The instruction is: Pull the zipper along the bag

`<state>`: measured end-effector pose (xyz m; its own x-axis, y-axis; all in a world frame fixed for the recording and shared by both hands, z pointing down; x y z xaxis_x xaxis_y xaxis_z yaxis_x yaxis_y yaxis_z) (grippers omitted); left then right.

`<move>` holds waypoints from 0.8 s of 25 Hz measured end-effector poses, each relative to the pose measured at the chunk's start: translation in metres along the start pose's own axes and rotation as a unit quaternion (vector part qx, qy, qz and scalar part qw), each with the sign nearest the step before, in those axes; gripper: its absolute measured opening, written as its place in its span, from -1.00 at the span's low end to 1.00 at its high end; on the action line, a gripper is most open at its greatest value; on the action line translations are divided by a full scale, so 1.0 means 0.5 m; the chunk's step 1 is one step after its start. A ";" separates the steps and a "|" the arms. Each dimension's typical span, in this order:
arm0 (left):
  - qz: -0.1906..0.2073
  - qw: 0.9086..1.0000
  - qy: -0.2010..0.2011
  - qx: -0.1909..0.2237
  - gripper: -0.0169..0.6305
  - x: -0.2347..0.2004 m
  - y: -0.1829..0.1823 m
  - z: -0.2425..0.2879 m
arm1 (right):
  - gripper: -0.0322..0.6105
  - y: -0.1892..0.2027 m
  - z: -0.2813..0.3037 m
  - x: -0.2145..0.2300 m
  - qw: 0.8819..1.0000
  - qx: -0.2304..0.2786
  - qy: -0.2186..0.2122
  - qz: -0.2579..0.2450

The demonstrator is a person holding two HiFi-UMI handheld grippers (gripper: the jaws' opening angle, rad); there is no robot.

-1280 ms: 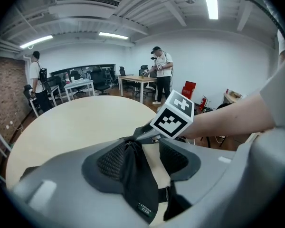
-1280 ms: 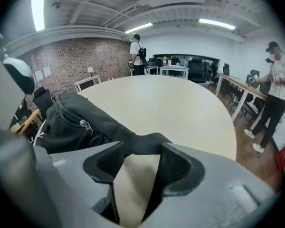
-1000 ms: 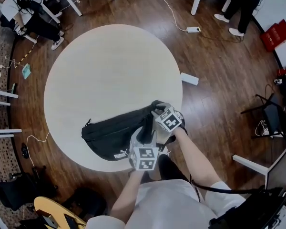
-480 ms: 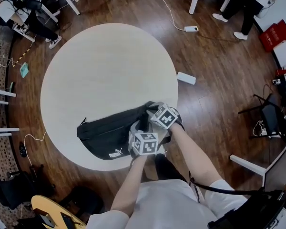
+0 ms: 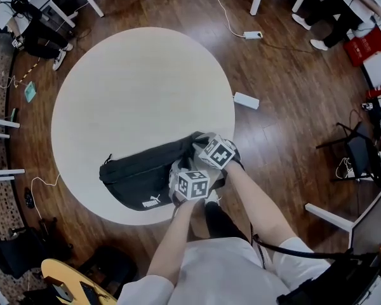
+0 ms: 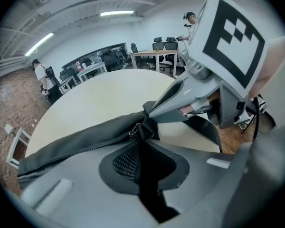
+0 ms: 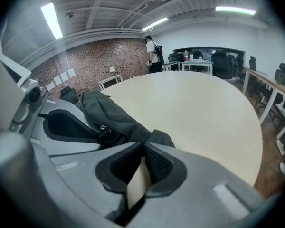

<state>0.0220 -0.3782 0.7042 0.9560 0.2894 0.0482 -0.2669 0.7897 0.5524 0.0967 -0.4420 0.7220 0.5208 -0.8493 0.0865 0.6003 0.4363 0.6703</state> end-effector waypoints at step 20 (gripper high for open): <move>-0.080 0.992 0.088 0.047 -0.82 -0.227 0.062 -0.197 | -0.86 0.010 0.007 0.001 0.998 -0.046 0.044 0.002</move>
<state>-0.1068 -0.3334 0.6336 0.9469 0.2605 -0.1883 -0.0925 0.7818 0.6166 0.0981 -0.4412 0.7280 0.5721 -0.8200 0.0206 0.6496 0.4682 0.5990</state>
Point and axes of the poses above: the fingertips, and each gripper's own axes: z forward along the fingers, x to its right, y out of its underside, the point moved 6 cm from there along -z, backward along the fingers, and after that the axes turned 11 degrees about -z, right-handed, at the moved point
